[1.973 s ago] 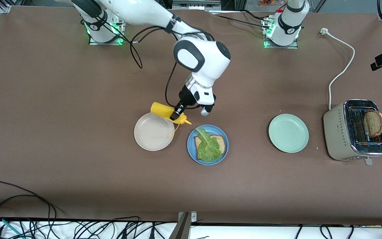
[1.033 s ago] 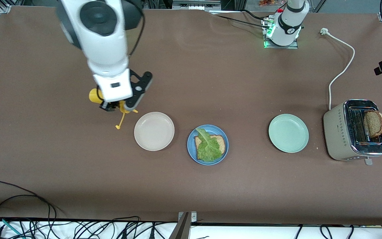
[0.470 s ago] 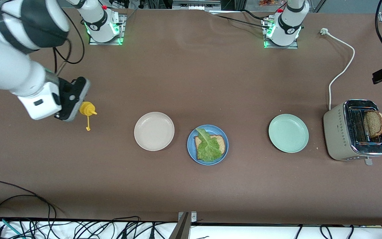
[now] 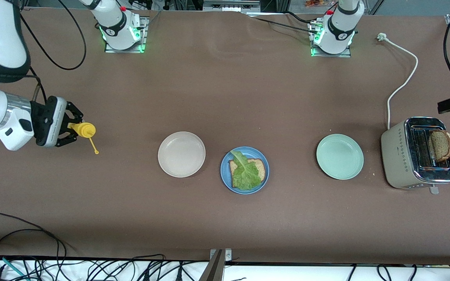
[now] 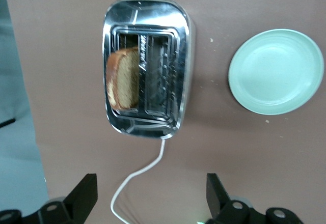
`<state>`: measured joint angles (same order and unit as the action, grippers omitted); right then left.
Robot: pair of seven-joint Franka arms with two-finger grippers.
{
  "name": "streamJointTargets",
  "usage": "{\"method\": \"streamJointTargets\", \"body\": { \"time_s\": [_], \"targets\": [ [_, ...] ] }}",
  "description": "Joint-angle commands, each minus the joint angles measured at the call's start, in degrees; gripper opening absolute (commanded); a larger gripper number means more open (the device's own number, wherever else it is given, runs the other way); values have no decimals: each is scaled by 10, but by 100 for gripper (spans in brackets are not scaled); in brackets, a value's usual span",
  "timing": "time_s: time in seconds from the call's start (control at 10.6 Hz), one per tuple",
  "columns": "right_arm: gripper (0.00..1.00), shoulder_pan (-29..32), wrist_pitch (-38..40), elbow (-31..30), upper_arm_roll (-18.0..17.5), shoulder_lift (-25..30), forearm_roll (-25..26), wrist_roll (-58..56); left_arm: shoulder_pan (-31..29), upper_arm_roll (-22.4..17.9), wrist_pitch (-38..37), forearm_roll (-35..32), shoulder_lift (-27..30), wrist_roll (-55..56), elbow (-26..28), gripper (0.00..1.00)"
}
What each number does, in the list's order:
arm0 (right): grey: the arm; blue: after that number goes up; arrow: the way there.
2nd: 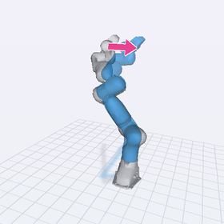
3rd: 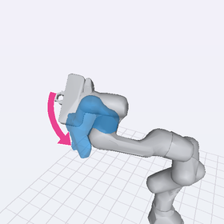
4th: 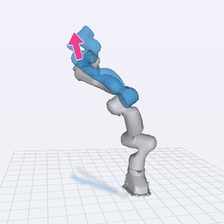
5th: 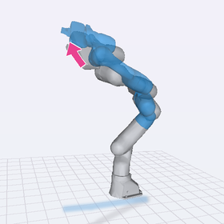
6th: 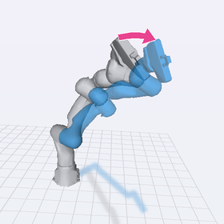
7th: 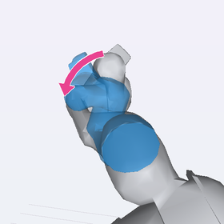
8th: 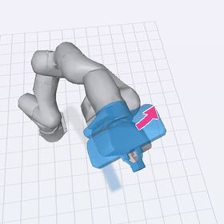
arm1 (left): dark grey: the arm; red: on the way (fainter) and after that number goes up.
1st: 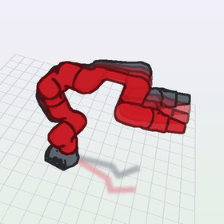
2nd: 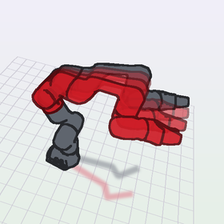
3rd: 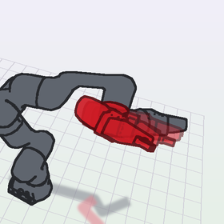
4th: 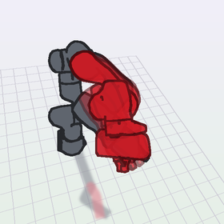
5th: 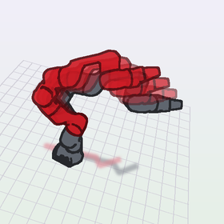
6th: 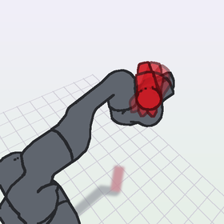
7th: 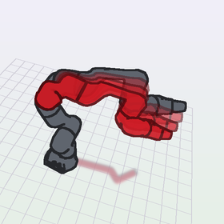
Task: Make sandwich in blue plate with both arms
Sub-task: 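Carry the mustard bottle back to its start spot with the right gripper, then lower the mustard bottle onto the table while the left gripper reaches the toaster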
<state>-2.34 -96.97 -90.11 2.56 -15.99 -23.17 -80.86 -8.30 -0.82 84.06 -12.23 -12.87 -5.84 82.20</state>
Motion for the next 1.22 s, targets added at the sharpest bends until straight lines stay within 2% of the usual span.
{"method": "streamJointTargets", "body": {
  "time_s": [0.0, 0.19, 0.38, 0.66, 1.13],
  "targets": [
    [0, 41, -31, -79, -3, 5, -108, -176, -61, 3, 44, 23, -49, -70, -18, 100],
    [0, 48, -35, -110, 20, -11, -179, -281, -81, 3, 73, 33, -72, -83, -18, 100],
    [0, 47, -33, -125, 37, -32, -207, -375, -91, 3, 88, 49, -96, -96, -16, 100],
    [0, 47, -5, -125, 71, -92, -273, -516, -119, 5, 123, 80, -135, -144, -11, 100],
    [0, 48, 56, -124, 95, -152, -340, -644, -124, 5, 143, 80, -161, -144, -11, 100]
  ]
}}
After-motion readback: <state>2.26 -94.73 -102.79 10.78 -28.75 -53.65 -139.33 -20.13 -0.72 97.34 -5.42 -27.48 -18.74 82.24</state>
